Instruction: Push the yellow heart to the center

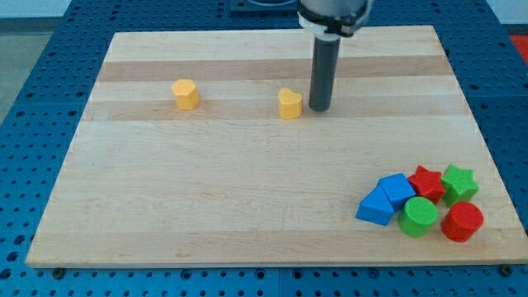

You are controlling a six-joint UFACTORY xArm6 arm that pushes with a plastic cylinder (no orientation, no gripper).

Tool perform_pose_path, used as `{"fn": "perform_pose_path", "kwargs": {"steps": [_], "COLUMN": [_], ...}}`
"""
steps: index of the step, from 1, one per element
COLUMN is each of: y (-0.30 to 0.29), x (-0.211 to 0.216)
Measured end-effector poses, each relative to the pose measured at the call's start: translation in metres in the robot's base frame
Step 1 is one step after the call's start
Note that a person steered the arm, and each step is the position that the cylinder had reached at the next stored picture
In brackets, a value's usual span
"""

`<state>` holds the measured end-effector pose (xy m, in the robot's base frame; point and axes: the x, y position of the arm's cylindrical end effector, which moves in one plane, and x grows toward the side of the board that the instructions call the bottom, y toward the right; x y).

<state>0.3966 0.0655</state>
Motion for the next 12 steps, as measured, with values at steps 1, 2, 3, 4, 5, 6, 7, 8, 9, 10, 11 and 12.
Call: {"fn": "perform_pose_path", "kwargs": {"steps": [1,2,3,4,5,6,7,8,9,10,11,12], "y": [-0.038,-0.031,-0.06,-0.099,-0.102,-0.1,-0.095,-0.092,-0.092,-0.092,-0.092,-0.091], "x": [-0.01,-0.081,-0.102,-0.06,-0.052,-0.052,-0.05,-0.046,-0.046,-0.046,-0.046,-0.046]}}
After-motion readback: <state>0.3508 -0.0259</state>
